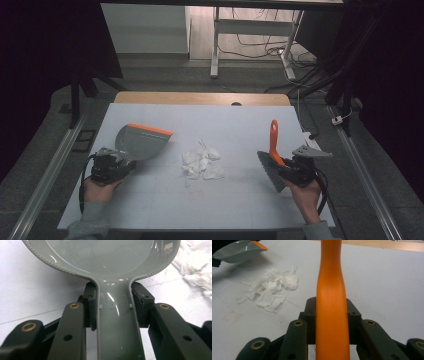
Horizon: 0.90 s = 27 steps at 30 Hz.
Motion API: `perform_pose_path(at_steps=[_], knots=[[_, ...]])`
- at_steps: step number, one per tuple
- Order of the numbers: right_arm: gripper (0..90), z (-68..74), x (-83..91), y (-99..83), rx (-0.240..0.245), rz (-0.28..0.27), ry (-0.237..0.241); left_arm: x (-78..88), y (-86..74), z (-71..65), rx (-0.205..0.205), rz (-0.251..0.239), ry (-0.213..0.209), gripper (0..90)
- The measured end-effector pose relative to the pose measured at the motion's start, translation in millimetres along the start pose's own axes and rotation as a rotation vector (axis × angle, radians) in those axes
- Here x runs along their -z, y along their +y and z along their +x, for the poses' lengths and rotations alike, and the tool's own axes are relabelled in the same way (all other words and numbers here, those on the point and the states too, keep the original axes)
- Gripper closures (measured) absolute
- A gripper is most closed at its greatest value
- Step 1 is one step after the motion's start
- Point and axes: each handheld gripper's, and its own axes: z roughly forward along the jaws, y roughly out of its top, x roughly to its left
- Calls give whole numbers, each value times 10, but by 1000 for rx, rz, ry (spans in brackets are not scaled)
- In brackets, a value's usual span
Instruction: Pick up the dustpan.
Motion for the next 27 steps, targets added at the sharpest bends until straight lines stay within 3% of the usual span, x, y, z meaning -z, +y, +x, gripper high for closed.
perform_pose_path(at_steps=[9, 17, 27], knots=[[705, 37, 5, 35, 6, -12, 10, 137, 24, 4, -80, -22, -68, 614], [705, 10, 17, 68, -7, -29, 14, 212, 37, -7, -104, -42, -117, 614], [705, 18, 6, 98, -15, -40, 17, 217, 63, -161, -197, -7, -166, 614]])
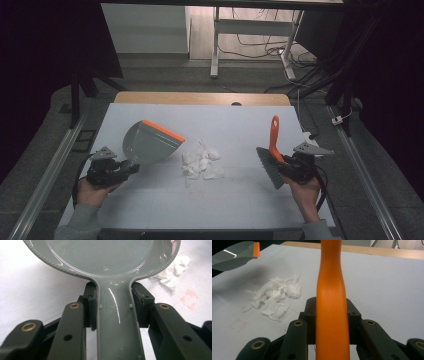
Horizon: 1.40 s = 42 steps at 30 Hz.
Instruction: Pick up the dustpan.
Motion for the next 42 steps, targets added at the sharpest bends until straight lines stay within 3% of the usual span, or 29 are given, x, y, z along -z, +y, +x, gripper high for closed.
perform_pose_path(at_steps=[4, 13, 16, 26, 32, 34, 36, 42], knots=[[705, 20, -22, 22, 4, -3, 4, -18, -5, -47, -34, 19, -21, 614], [705, 21, -34, 11, 7, 5, 6, 98, -52, -90, -84, -3, -78, 614], [705, 35, -46, 7, 6, 7, 8, 140, -111, -106, -102, 2, -118, 614], [705, 117, -100, 70, 39, 8, 24, 187, -216, -170, -160, 52, -152, 613], [705, 119, -195, 151, 39, 3, 40, 203, -266, -225, -232, 97, -199, 613], [705, 139, -227, 168, 46, 5, 40, 198, -288, -233, -248, 125, -197, 613], [705, 163, -250, 173, 53, 9, 48, 203, -321, -245, -252, 148, -166, 613], [705, 218, -293, 174, 69, 23, 55, 267, -418, -231, -263, 152, -174, 613]])
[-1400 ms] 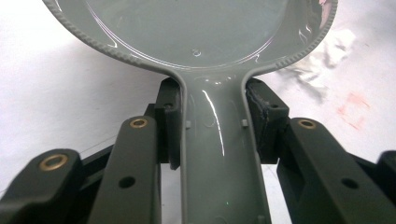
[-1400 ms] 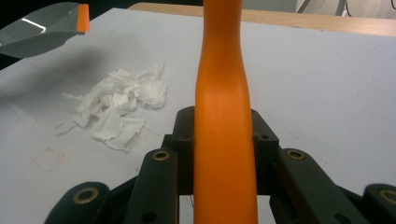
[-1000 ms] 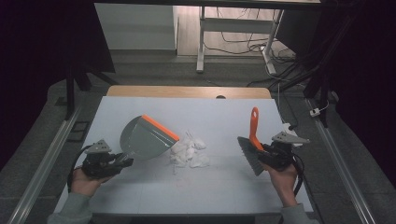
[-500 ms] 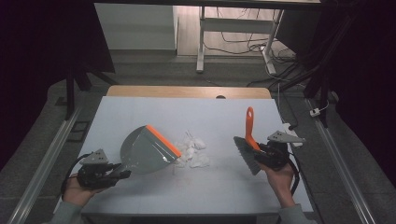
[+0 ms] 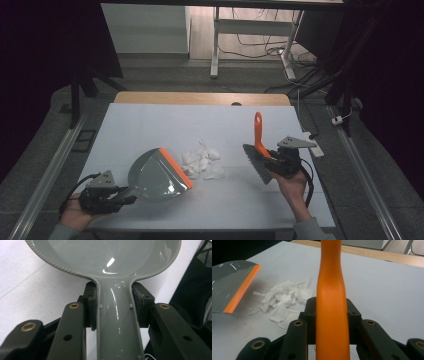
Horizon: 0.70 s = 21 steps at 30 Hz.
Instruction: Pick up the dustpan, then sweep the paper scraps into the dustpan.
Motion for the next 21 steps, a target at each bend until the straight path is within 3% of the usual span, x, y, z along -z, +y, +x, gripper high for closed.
perform_pose_path(at_steps=[13, 21], knots=[[706, 73, -205, 105, 22, 22, 14, -35, -63, 36, -19, 25, -26, 613], [707, 64, -420, 189, -8, 46, 27, -97, -62, 48, -16, 40, -39, 614]])
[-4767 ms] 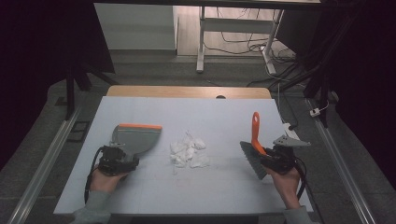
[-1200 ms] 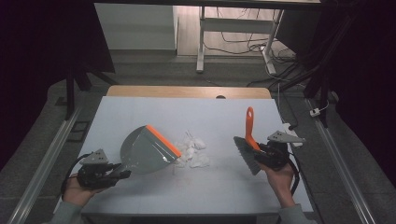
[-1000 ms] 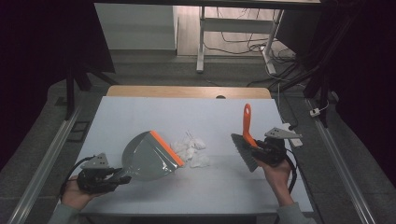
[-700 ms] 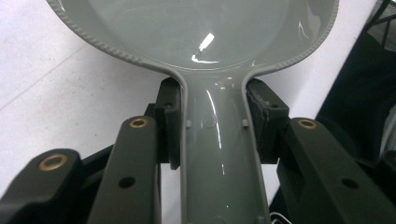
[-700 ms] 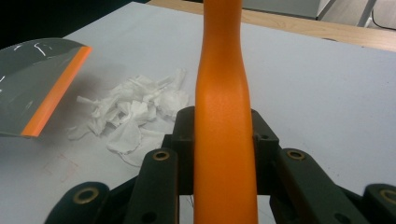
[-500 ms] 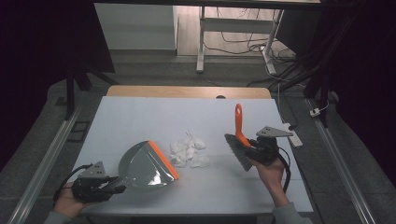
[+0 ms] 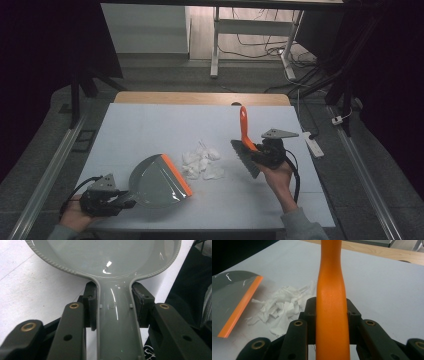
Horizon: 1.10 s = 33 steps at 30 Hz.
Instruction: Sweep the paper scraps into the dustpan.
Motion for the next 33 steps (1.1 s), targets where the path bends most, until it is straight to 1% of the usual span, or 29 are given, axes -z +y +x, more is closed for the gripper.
perform_pose_path(at_steps=[5, 12, 14, 19, 23, 33], knots=[[707, -18, -137, 51, -20, 12, 14, -13, 2, 2, -6, 8, -4, 613], [707, -34, -254, 139, -35, 16, 14, -22, -4, 13, -5, 8, -13, 613], [706, -34, -289, 163, -37, 25, 14, -31, -4, 14, -2, 11, -12, 613], [707, -23, -394, 220, -31, 52, 6, -43, -9, 17, -10, 22, -26, 613], [707, -24, -494, 255, -37, 68, 2, -47, -19, 21, -18, 29, -34, 613], [706, -51, -725, 298, -41, 107, -7, -88, -15, 20, -19, 47, -33, 613]])
